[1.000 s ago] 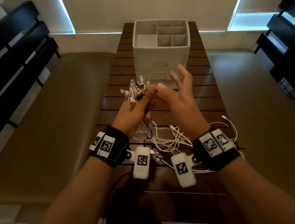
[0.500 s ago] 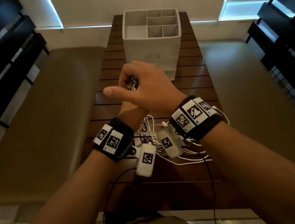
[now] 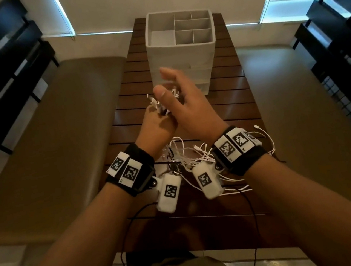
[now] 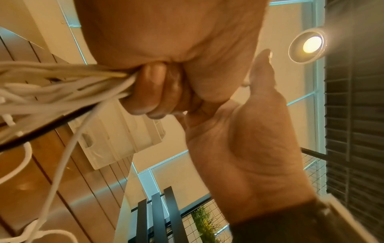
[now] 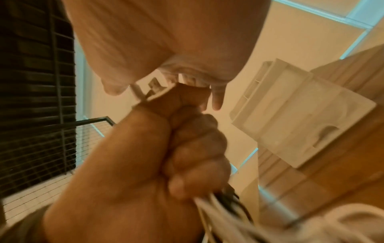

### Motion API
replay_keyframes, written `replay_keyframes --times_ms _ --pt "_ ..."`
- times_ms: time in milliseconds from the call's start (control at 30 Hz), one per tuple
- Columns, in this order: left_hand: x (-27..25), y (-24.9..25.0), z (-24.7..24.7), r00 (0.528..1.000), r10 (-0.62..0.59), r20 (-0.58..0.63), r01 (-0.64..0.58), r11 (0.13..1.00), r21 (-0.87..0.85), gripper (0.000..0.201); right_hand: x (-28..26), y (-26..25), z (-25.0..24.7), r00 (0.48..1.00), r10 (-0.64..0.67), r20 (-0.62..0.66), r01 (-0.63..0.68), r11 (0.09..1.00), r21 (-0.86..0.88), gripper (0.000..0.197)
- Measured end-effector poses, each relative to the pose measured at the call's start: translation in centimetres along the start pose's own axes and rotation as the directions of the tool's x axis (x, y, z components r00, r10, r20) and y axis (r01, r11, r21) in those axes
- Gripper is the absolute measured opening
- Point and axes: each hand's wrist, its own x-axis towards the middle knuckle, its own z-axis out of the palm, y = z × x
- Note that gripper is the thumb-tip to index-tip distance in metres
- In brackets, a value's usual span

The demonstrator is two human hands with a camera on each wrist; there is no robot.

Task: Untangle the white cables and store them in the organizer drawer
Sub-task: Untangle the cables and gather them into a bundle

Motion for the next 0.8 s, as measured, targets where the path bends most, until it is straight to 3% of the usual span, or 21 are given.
replay_keyframes --times_ms 100,200,267,333,433,500,533,600,633,667,700,733,800 --pt "-0.4 -0.2 0.0 0.997 -0.041 0.066 0.034 0.994 0.106 0.011 1.1 -2.3 -1.4 0.993 -0.117 -0.001 0.117 0.993 -0.026 0.058" --pt "-0.3 -0.7 0.8 0.995 -0.076 0.066 0.062 0.978 0.198 0.042 2.0 -4.6 -1.8 0.974 -0.05 0.223 0.118 0.947 -0.3 0.051" --pt "-0.6 -1.2 0.6 0.991 -0.127 0.028 0.117 0.961 0.249 0.048 1.7 -4.0 -0.4 0.925 0.061 0.375 0.168 0.818 -0.549 0.065" --pt "-1.1 -2.2 0.6 0.975 -0.212 0.068 0.193 0.957 0.218 0.034 1.4 -2.6 0.6 0.934 0.034 0.355 0.234 0.691 -0.683 0.073" --pt "-1.3 -0.9 1.0 0.975 -0.214 0.065 0.205 0.971 0.12 0.048 1.9 -0.9 0.3 0.949 -0.072 0.306 0.274 0.665 -0.694 0.07" --pt "-1.5 0.5 1.7 0.955 -0.294 0.03 0.288 0.949 0.128 0.044 2.1 -0.5 0.2 0.932 -0.092 0.349 0.317 0.672 -0.669 0.069" --pt "-1.5 1.3 2.0 0.957 -0.291 0.012 0.278 0.922 0.27 0.041 2.1 -0.7 0.0 0.926 -0.081 0.368 0.316 0.699 -0.641 0.069" --pt "-1.7 1.6 2.5 0.952 -0.305 -0.031 0.304 0.929 0.211 0.038 2.3 -1.3 -0.6 0.926 -0.092 0.365 0.287 0.801 -0.526 0.067" --pt "-1.5 1.2 2.7 0.952 -0.304 -0.029 0.306 0.948 0.086 0.034 2.4 -1.7 -1.0 0.932 -0.132 0.337 0.289 0.832 -0.474 0.064" --pt "-1.3 0.6 2.7 0.964 -0.265 -0.009 0.264 0.96 0.088 0.027 2.5 -1.9 -1.2 0.938 -0.165 0.304 0.295 0.839 -0.457 0.062" --pt "-1.3 0.9 2.7 0.968 -0.249 -0.023 0.249 0.968 0.008 0.021 2.6 -2.0 -1.1 0.942 -0.167 0.291 0.292 0.833 -0.47 0.063" --pt "-1.2 0.4 2.5 0.971 -0.238 -0.027 0.239 0.97 0.046 0.022 2.5 -1.9 -0.9 0.942 -0.138 0.305 0.283 0.816 -0.504 0.066" --pt "-1.2 0.2 2.9 0.928 -0.373 0.003 0.37 0.921 0.126 0.037 2.0 -1.3 0.0 0.937 -0.048 0.345 0.266 0.739 -0.619 0.076"
